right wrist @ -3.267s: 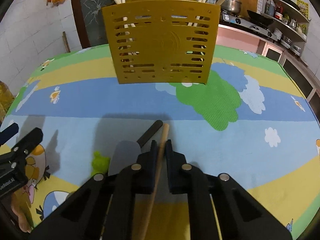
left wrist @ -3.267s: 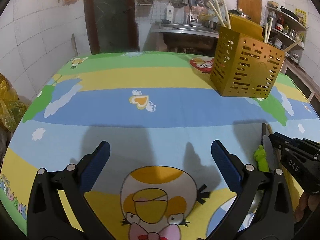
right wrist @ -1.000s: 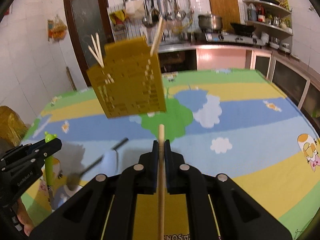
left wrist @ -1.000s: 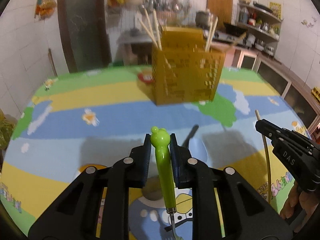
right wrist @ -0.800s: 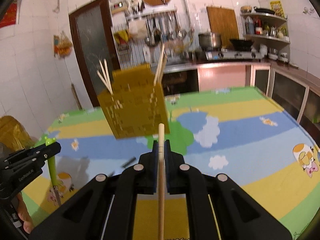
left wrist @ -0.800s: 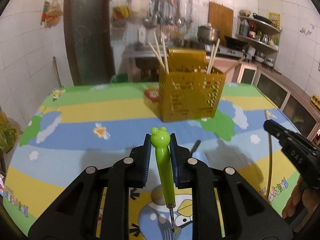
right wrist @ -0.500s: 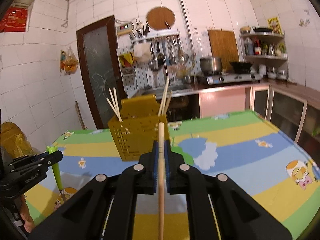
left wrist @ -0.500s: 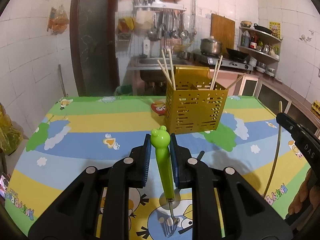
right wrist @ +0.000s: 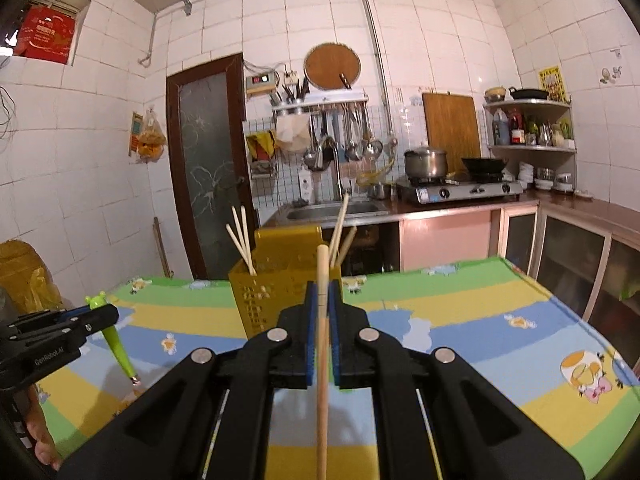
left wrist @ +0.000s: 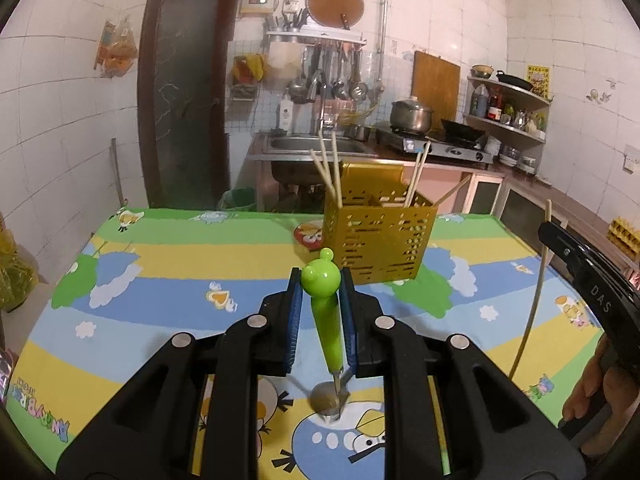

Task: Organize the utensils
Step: 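Lift the chopstick and green fork and carry them over the yellow holder, then open both tools to drop the chopstick and fork into the holder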

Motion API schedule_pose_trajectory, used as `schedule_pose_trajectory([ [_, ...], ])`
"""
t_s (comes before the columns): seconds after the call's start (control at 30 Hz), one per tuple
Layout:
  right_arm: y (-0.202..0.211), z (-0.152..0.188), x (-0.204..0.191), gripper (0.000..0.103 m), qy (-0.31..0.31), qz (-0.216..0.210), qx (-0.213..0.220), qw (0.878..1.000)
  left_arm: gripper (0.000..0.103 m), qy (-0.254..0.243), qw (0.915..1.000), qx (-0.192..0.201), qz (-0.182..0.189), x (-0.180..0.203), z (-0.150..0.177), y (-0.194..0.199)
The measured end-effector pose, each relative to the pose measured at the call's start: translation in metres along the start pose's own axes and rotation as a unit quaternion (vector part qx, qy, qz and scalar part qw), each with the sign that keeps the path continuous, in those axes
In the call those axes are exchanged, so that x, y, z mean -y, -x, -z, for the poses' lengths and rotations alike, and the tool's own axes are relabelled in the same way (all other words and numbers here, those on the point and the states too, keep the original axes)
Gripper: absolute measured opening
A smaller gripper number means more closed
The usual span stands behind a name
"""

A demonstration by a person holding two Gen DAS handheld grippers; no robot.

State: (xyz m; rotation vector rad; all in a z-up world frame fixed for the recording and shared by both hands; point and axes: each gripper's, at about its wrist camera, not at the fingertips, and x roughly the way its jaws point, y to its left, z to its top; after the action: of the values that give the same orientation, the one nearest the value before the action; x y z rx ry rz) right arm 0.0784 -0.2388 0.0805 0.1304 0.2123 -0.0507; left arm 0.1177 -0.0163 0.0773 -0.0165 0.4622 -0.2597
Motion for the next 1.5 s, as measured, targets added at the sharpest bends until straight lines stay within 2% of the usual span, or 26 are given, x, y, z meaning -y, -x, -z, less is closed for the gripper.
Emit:
schedule_pose_trajectory([
  [0.17,-0.011,-0.029,-0.006,0.006,0.002,-0.007,0.024,1.000,0.017,-0.006,0.9999,0.014,0.004,0.004,-0.025,-0.003],
  [0.3,-0.024,-0.062,-0.012,0.006,0.006,-0.010,0.052,0.999,0.017,-0.016,0.9992,0.036,0.010,0.010,-0.060,-0.008],
  [0.57,-0.073,-0.128,-0.015,0.006,-0.015,-0.007,0.111,0.994,0.017,-0.016,0.9950,0.097,0.017,0.022,-0.139,-0.025],
  [0.73,-0.110,-0.148,-0.019,0.006,-0.018,0.004,0.140,0.990,0.017,-0.019,0.9925,0.118,0.026,0.034,-0.173,-0.054],
  [0.93,-0.156,-0.141,-0.019,0.006,-0.026,0.007,0.157,0.987,0.017,-0.018,0.9937,0.107,0.029,0.040,-0.177,-0.110],
  [1.07,-0.181,-0.129,-0.016,0.006,-0.022,0.009,0.151,0.988,0.017,-0.017,0.9955,0.088,0.031,0.041,-0.170,-0.151],
  [1.23,-0.206,-0.107,-0.010,0.006,-0.020,0.005,0.118,0.993,0.017,-0.009,0.9972,0.066,0.034,0.037,-0.157,-0.189],
  [1.5,-0.215,-0.077,-0.006,0.006,-0.002,0.005,0.066,0.998,0.017,-0.003,0.9995,0.019,0.027,0.026,-0.124,-0.213],
])
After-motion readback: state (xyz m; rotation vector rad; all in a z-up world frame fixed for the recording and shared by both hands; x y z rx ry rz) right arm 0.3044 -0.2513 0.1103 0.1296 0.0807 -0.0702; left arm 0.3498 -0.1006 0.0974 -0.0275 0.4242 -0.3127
